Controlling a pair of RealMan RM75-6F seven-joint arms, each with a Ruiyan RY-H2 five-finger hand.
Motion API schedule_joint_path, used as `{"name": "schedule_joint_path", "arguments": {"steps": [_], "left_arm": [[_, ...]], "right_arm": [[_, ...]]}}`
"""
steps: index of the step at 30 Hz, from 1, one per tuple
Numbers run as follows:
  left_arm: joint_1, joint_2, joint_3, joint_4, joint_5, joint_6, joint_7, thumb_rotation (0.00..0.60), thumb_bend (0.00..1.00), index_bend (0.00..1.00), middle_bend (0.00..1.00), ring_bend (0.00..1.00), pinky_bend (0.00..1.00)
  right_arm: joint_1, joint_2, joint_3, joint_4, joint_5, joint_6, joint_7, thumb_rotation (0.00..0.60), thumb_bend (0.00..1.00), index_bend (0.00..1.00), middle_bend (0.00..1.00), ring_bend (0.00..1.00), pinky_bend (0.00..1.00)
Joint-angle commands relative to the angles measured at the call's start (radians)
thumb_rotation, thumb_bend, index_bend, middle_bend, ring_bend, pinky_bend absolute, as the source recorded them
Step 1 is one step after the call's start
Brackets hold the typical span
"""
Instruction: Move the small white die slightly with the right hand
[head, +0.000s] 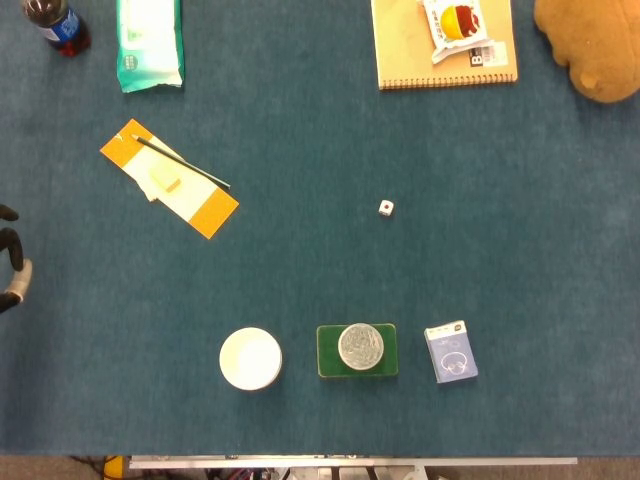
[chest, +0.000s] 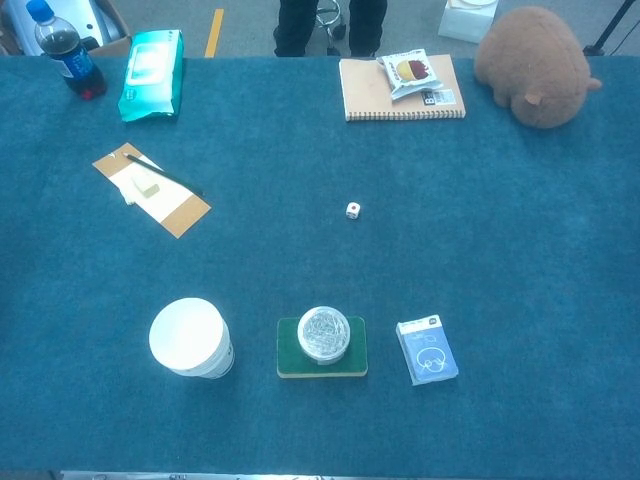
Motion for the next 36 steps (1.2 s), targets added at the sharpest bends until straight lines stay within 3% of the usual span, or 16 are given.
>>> {"name": "schedule_joint_path", "arguments": {"steps": [1,4,8,10,14,18,20,28,36], "left_arm": [[0.004,-0.004,-0.002,0.009,-0.003,0.007,-0.012,0.6,0.4,0.33,0.33,0.34,0.54],[0.002,-0.009,-0.002,0.026,-0.007,-0.002,-0.027,0.6,0.4,0.33,0.33,0.34,0.54],[-0.002,-0.012,-0.002,0.039,-0.007,-0.01,-0.04,0.6,0.4,0.33,0.33,0.34,0.54],[-0.003,-0.011,-0.002,0.045,-0.004,-0.01,-0.055,0.6,0.4,0.33,0.33,0.34,0.54],[-0.007,-0.013,0.001,0.057,0.001,-0.018,-0.061,0.6,0.4,0.33,0.33,0.34,0.54],[-0.006,-0.013,0.001,0.062,0.0,-0.019,-0.072,0.6,0.4,0.33,0.33,0.34,0.54],[-0.003,-0.012,0.001,0.065,-0.001,-0.014,-0.083,0.6,0.4,0.33,0.33,0.34,0.54],[0.006,-0.015,0.007,0.084,-0.006,-0.013,-0.106,0.6,0.4,0.33,0.33,0.34,0.54],[0.019,-0.018,0.012,0.101,-0.006,-0.001,-0.128,0.6,0.4,0.33,0.33,0.34,0.54]], "right_arm": [[0.021,0.003,0.004,-0.02,-0.007,-0.024,-0.033,0.6,0.12,0.42,0.29,0.2,0.22],[0.05,0.011,0.011,-0.058,-0.008,-0.061,-0.079,0.6,0.12,0.38,0.3,0.23,0.27],[0.089,0.022,0.02,-0.116,-0.003,-0.116,-0.159,0.6,0.18,0.31,0.41,0.41,0.44],[0.112,0.021,0.028,-0.145,0.004,-0.143,-0.206,0.6,0.3,0.3,0.49,0.5,0.53],[0.154,0.014,0.044,-0.199,0.028,-0.198,-0.303,0.6,0.63,0.3,0.66,0.64,0.64],[0.204,0.0,0.063,-0.244,0.072,-0.265,-0.383,0.6,0.9,0.3,0.75,0.72,0.69],[0.235,-0.012,0.074,-0.26,0.103,-0.303,-0.422,0.6,0.98,0.3,0.78,0.75,0.72],[0.347,-0.096,0.1,-0.259,0.215,-0.427,-0.525,0.6,1.0,0.3,0.88,0.83,0.78],[0.433,-0.18,0.099,-0.214,0.305,-0.492,-0.589,0.6,1.0,0.32,0.92,0.86,0.8]]}}
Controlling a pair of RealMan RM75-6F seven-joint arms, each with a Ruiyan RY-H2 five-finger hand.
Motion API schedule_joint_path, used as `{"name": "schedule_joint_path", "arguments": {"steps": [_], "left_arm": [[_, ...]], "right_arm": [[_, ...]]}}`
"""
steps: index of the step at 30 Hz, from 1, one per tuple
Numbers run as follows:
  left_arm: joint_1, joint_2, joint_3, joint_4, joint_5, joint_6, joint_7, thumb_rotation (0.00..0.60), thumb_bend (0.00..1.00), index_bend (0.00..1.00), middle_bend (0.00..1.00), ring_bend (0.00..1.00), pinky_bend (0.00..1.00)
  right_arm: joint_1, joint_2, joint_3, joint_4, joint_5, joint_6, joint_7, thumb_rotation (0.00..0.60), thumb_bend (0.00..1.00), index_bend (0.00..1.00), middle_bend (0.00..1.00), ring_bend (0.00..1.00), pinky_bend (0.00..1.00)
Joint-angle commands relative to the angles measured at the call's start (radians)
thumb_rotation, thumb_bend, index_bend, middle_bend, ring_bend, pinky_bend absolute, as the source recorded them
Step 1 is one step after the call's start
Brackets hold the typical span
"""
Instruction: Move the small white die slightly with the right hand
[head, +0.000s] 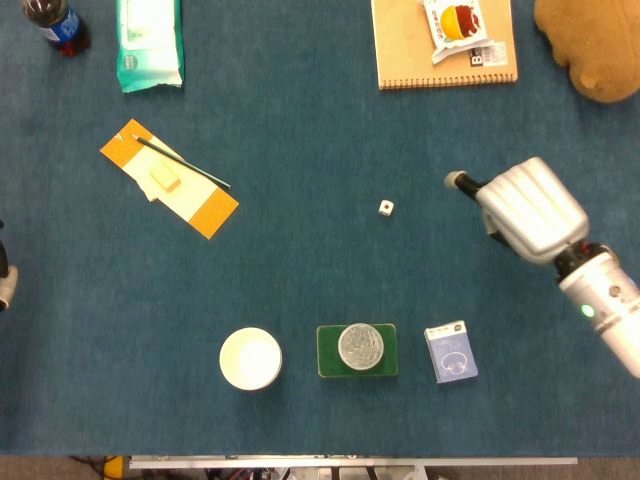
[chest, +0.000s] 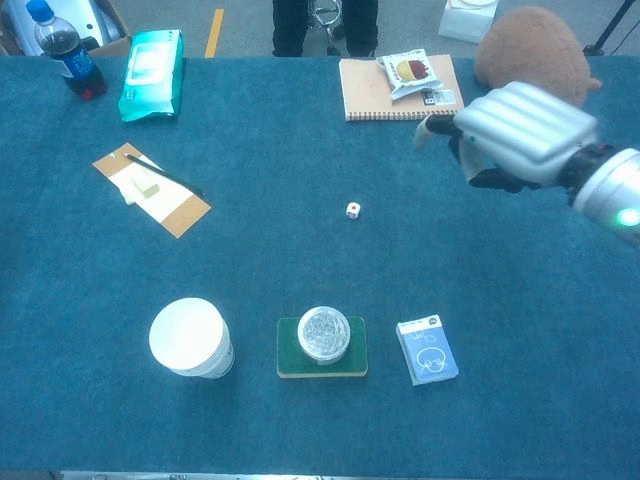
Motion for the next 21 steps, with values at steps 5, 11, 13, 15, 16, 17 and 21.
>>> {"name": "schedule_joint_path", "arguments": {"steps": [5,11,13,15,16,17,21], "left_arm": [[0.006,-0.004,0.001,0.011,0.0,0.006,-0.007,0.6,0.4,0.33,0.33,0.34,0.54],[0.009,-0.007,0.002,0.012,-0.001,0.005,-0.003,0.6,0.4,0.33,0.33,0.34,0.54],[0.009,-0.009,0.003,0.014,-0.003,0.003,-0.002,0.6,0.4,0.33,0.33,0.34,0.54],[0.01,-0.011,0.003,0.017,-0.004,0.001,-0.003,0.6,0.4,0.33,0.33,0.34,0.54],[0.009,-0.011,0.003,0.018,-0.004,-0.001,-0.004,0.6,0.4,0.33,0.33,0.34,0.54],[0.009,-0.011,0.002,0.017,-0.005,-0.001,-0.003,0.6,0.4,0.33,0.33,0.34,0.54],[0.01,-0.008,0.001,0.014,-0.002,0.004,-0.002,0.6,0.4,0.33,0.33,0.34,0.54]], "right_arm": [[0.052,-0.045,-0.016,0.032,0.079,-0.029,-0.06,0.6,1.0,0.33,0.94,0.88,0.81],[0.087,-0.077,-0.035,0.052,0.154,-0.036,-0.109,0.6,1.0,0.34,0.94,0.88,0.82],[0.099,-0.088,-0.043,0.062,0.173,-0.043,-0.12,0.6,1.0,0.34,0.94,0.88,0.82],[0.113,-0.101,-0.051,0.075,0.195,-0.05,-0.13,0.6,1.0,0.34,0.95,0.88,0.82],[0.121,-0.11,-0.055,0.082,0.206,-0.054,-0.133,0.6,1.0,0.34,0.95,0.88,0.82],[0.126,-0.117,-0.058,0.088,0.214,-0.057,-0.135,0.6,1.0,0.34,0.95,0.88,0.82],[0.149,-0.14,-0.074,0.111,0.244,-0.065,-0.15,0.6,1.0,0.34,0.95,0.88,0.82]]}}
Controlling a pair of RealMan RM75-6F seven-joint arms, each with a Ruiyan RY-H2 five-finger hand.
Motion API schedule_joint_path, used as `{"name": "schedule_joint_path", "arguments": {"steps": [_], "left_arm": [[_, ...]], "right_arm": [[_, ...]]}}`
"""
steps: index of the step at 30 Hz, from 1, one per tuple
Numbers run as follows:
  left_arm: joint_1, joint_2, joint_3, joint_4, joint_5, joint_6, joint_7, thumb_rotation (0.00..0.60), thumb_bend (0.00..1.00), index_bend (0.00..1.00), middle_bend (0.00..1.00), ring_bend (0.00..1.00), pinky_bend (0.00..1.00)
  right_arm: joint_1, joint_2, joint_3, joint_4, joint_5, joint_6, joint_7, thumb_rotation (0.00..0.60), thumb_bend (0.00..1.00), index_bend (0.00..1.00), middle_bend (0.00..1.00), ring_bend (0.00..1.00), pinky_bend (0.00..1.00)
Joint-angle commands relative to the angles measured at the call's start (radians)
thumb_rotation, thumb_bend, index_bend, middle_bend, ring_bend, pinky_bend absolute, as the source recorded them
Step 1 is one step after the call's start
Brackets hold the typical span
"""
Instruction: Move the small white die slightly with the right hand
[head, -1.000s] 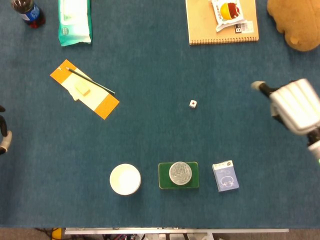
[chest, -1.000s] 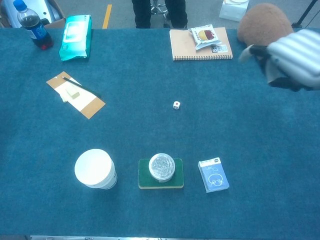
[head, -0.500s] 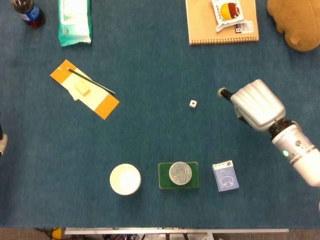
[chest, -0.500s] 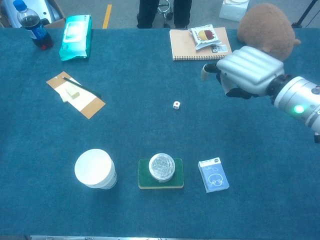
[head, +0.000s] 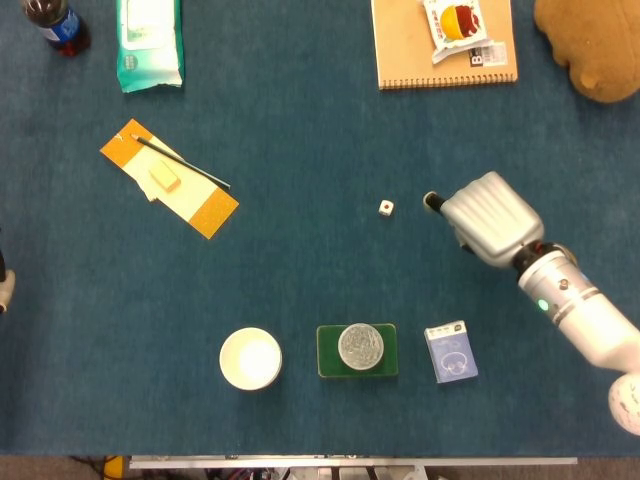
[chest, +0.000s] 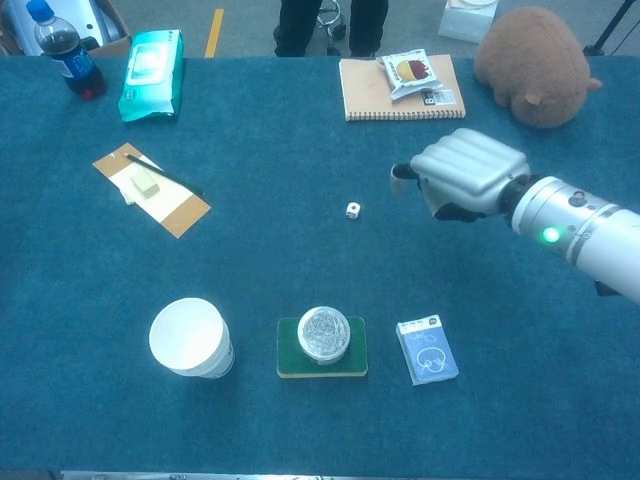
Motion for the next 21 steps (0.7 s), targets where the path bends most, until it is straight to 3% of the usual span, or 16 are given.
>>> {"name": "schedule_joint_path", "arguments": {"steps": [1,21], "left_arm": [[0.001,0.001,-0.001,-0.001,0.004,0.004,0.0,0.6,0.4,0.33,0.33,0.34,0.54],[0.004,-0.005,0.002,0.014,0.004,-0.001,-0.012,0.6,0.4,0.33,0.33,0.34,0.54]], "right_arm": [[0.019,-0.019,-0.015,0.016,0.025,-0.006,-0.014,0.6,1.0,0.34,0.95,0.88,0.82],[0.094,-0.081,-0.062,0.07,0.125,0.002,-0.021,0.6,1.0,0.34,0.96,0.89,0.82]]}}
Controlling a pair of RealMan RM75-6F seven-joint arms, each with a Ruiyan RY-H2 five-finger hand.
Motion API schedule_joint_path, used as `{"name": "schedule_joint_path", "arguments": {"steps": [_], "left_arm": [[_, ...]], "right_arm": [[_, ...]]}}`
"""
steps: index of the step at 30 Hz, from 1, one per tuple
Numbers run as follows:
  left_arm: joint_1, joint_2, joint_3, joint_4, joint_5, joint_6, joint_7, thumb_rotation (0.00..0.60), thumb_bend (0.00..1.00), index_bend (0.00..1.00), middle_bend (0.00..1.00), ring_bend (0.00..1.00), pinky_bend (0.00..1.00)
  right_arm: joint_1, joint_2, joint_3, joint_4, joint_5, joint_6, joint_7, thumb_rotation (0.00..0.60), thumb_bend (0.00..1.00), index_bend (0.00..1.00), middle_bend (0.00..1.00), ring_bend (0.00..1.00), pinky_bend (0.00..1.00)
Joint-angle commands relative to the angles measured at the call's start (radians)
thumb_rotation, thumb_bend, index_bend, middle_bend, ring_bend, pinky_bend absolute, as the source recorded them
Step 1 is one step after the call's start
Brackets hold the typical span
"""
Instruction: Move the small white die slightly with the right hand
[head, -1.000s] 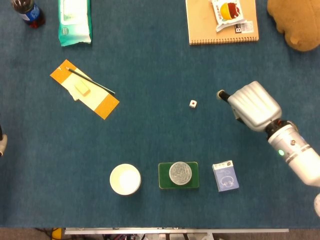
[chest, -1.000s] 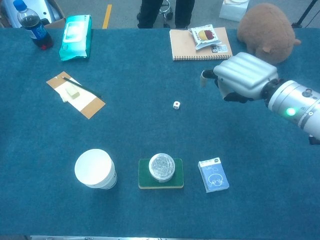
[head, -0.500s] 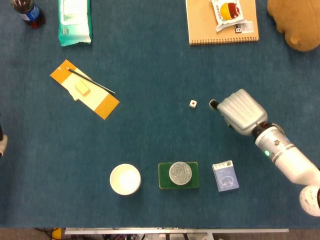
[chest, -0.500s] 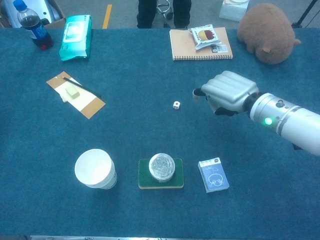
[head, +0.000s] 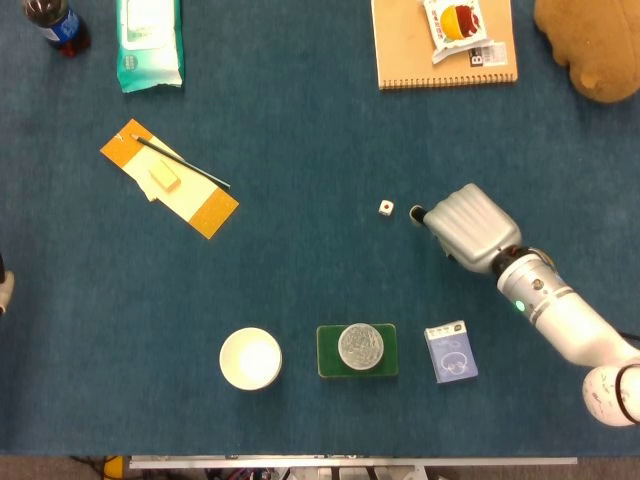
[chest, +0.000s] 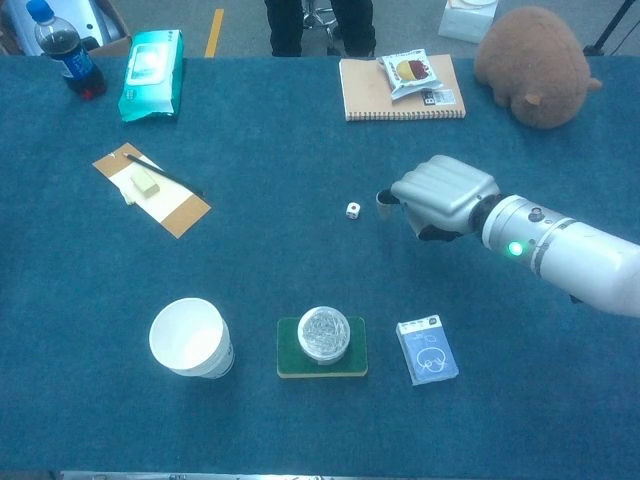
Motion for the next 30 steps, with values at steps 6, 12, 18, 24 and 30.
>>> {"name": "schedule_joint_path", "arguments": {"steps": [6,12,18,24,30], "left_arm": [[0.005,-0.005,0.002,0.007,-0.002,0.001,-0.008,0.6,0.4,0.33,0.33,0.34,0.54],[0.006,-0.009,0.002,0.018,-0.007,-0.005,-0.018,0.6,0.4,0.33,0.33,0.34,0.54],[0.007,-0.013,0.003,0.028,-0.007,-0.007,-0.027,0.6,0.4,0.33,0.33,0.34,0.54],[0.009,-0.015,0.004,0.035,-0.006,-0.007,-0.035,0.6,0.4,0.33,0.33,0.34,0.54],[0.01,-0.016,0.005,0.042,-0.005,-0.007,-0.044,0.6,0.4,0.33,0.33,0.34,0.54]], "right_arm": [[0.013,-0.014,-0.013,0.019,0.019,0.011,0.014,0.6,1.0,0.34,0.96,0.89,0.82],[0.028,-0.034,-0.017,0.046,0.038,0.012,0.018,0.6,1.0,0.34,0.96,0.89,0.82],[0.043,-0.052,-0.012,0.062,0.049,0.018,0.025,0.6,1.0,0.34,0.96,0.9,0.82],[0.06,-0.068,-0.009,0.076,0.06,0.016,0.029,0.6,1.0,0.34,0.97,0.9,0.83],[0.075,-0.08,-0.011,0.09,0.08,0.013,0.027,0.6,1.0,0.34,0.97,0.9,0.83]]}}
